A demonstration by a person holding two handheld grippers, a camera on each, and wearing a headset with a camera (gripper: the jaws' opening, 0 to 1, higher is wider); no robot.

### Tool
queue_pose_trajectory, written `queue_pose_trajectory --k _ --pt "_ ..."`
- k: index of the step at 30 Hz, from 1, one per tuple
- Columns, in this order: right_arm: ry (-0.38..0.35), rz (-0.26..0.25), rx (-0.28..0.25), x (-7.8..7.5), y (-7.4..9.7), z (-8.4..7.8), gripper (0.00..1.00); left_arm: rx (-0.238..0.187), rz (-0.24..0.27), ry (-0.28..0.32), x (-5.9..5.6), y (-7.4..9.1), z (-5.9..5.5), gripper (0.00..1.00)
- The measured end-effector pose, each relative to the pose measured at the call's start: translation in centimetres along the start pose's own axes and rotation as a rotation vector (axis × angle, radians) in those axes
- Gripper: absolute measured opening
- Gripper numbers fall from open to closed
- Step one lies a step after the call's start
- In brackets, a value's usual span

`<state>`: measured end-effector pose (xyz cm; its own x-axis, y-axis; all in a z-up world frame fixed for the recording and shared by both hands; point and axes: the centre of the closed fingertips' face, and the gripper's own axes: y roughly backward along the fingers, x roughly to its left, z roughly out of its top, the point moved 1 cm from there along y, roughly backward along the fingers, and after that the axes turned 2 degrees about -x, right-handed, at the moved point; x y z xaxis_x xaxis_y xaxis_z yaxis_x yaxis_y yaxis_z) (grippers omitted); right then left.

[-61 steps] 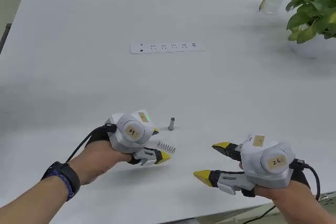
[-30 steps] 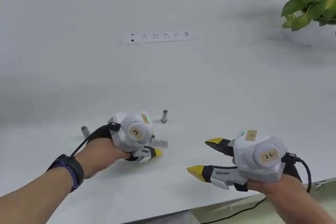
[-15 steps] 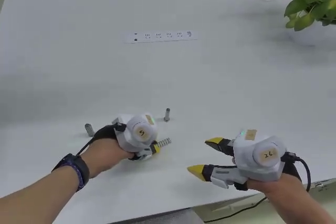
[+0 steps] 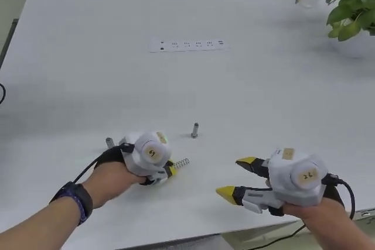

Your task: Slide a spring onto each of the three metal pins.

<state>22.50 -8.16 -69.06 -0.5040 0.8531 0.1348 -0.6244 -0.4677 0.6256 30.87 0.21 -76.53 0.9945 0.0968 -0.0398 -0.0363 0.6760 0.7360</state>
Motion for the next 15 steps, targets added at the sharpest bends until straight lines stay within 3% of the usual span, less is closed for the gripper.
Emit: queue_pose_trajectory --k 15 --pt "0.019 0.028 -0.010 0.9 -0.4 0.6 0.47 -0.033 0.045 0.008 -0.3 3.2 -0.6 0.02"
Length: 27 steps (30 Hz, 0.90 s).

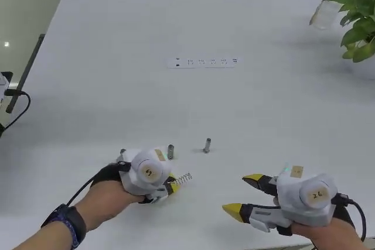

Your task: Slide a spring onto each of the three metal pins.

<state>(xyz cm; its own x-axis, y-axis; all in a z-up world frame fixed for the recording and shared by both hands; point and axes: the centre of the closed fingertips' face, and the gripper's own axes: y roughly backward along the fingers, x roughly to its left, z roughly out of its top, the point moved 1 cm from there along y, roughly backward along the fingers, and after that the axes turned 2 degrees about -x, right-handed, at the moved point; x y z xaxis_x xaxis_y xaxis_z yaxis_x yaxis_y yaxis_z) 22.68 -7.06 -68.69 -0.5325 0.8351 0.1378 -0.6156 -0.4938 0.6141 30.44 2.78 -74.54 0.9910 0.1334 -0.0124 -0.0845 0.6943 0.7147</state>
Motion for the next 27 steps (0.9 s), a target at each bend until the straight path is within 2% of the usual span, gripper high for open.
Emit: queue_pose_trajectory --k 12,20,27 --pt "0.014 0.019 -0.006 0.7 -0.1 0.3 0.46 -0.020 0.039 0.014 -0.1 2.6 -0.9 0.02" --pt "0.020 0.031 -0.012 1.1 -0.1 0.5 0.46 -0.022 0.064 0.021 -0.2 4.0 -2.0 0.02" --pt "0.022 0.036 -0.014 1.3 0.0 0.6 0.45 -0.032 0.082 0.026 -0.4 5.1 -2.2 0.02"
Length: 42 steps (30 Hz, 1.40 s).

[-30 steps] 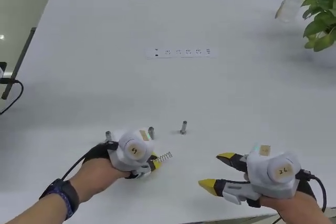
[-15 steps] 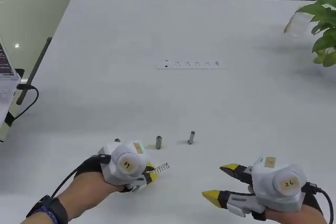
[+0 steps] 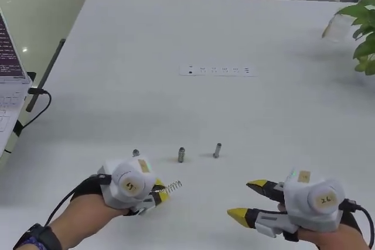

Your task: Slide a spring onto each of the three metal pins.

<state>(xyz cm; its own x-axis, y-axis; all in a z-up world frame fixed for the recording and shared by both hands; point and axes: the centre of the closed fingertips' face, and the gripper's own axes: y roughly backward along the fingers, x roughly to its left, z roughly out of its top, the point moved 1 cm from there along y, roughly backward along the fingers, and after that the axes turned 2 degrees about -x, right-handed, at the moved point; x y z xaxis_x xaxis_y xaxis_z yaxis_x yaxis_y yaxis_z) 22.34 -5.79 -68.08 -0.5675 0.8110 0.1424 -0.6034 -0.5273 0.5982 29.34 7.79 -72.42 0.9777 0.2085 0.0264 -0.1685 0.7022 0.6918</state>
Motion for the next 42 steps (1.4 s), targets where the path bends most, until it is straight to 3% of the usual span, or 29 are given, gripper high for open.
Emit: queue_pose_trajectory --k 16,34,42 --pt "0.011 0.047 -0.013 1.1 -1.2 1.0 0.43 -0.038 0.013 -0.003 -1.1 1.6 0.8 0.02" --pt "0.055 0.129 -0.010 3.1 -2.9 2.3 0.40 -0.063 0.006 -0.048 -2.1 2.1 2.2 0.02" --pt "0.076 0.172 -0.003 4.0 -3.6 2.7 0.39 -0.068 -0.013 -0.073 -3.2 2.1 2.7 0.02"
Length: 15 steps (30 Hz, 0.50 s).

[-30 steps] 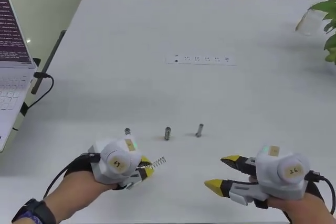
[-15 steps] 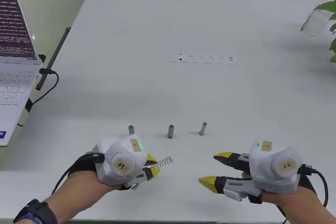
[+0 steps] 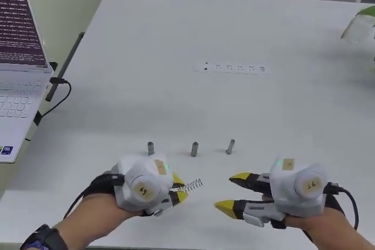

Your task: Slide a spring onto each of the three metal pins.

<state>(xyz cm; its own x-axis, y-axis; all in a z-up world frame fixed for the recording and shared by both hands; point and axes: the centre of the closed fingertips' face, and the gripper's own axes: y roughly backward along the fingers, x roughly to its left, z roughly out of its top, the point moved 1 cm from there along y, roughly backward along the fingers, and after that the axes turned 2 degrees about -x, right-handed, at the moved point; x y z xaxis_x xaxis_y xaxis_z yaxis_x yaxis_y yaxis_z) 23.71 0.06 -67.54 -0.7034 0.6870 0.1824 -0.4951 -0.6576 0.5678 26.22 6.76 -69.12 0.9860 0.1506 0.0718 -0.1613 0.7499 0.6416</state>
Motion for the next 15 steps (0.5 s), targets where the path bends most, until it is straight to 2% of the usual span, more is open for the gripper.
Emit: queue_pose_trajectory --k 15 --pt "0.023 0.064 0.011 0.90 -0.84 0.25 0.35 -0.010 -0.026 -0.034 -1.08 -0.02 1.00 0.02"
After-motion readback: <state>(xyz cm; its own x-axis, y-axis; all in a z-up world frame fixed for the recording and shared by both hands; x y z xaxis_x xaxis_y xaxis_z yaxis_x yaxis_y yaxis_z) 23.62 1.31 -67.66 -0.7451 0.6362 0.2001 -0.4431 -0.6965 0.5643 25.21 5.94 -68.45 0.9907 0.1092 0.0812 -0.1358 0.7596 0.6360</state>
